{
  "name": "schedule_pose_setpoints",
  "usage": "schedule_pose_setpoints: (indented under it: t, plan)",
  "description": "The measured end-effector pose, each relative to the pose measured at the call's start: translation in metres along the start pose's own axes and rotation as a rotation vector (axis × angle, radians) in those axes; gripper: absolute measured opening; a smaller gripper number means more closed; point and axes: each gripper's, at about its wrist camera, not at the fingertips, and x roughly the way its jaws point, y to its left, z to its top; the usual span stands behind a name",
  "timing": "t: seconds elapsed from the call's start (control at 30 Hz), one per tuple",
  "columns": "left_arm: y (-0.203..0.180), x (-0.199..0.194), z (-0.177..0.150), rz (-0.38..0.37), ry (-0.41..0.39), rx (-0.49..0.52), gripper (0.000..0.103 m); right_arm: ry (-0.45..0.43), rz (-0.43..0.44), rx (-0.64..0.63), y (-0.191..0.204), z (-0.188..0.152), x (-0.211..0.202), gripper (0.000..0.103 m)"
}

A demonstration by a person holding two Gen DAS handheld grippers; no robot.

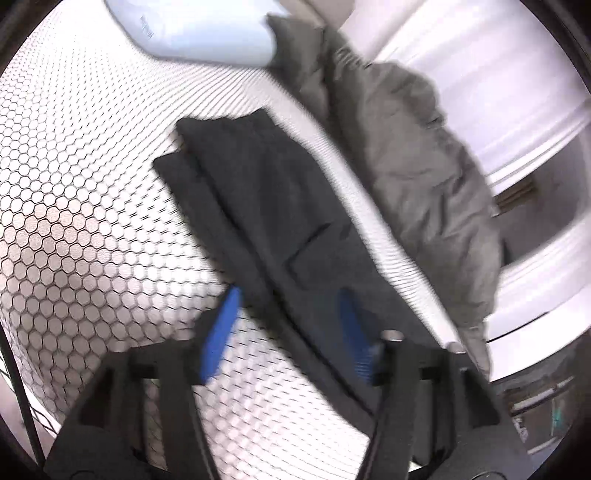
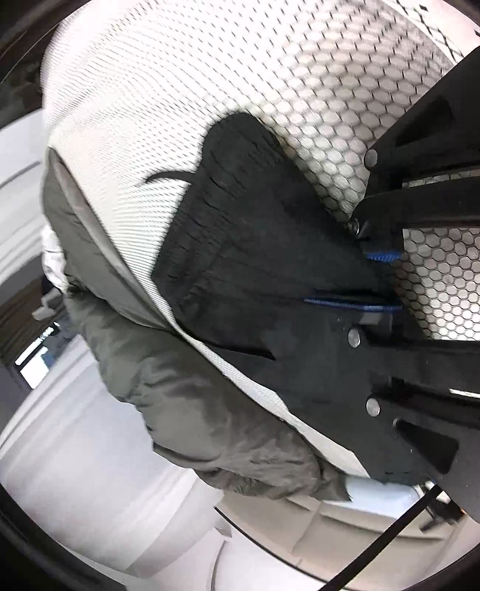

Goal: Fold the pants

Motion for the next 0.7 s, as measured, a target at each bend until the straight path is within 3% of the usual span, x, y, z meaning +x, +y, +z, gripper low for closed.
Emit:
schedule_pose_setpoints:
  t: [0.1, 0.23, 0.27, 0.4, 0.5, 0.57, 0.7]
  plan:
    - [-0.013, 0.005, -0.004, -0.053, 0.041, 0.047, 0.073, -0.047, -0.001, -0.029, 0.007, 0.002, -0.010, 0.065]
    - [-0.017, 0.021, -0.008, -0.050, 0.106, 0.025, 0.073, -0.096, -0.113, -0.009, 0.003, 0.001, -0.023, 0.076]
    - [-0.016, 0.025, -0.007, -0.047, 0.125, 0.020, 0.073, -0.096, -0.124, -0.001, 0.002, 0.001, -0.024, 0.084]
    - [-0.013, 0.043, -0.005, 0.002, 0.154, -0.011, 0.073, -0.149, -0.120, -0.004, 0.001, 0.003, -0.035, 0.085]
    - [-0.012, 0.045, -0.005, 0.026, 0.155, -0.019, 0.073, -0.222, -0.207, 0.016, -0.003, 0.004, -0.052, 0.085]
    - [-0.019, 0.043, -0.007, 0.032, 0.129, -0.001, 0.073, -0.255, -0.169, 0.053, -0.006, 0.005, -0.059, 0.085]
    - [-0.022, 0.024, -0.005, -0.057, 0.062, -0.006, 0.073, -0.268, -0.081, 0.026, 0.000, 0.002, -0.067, 0.085]
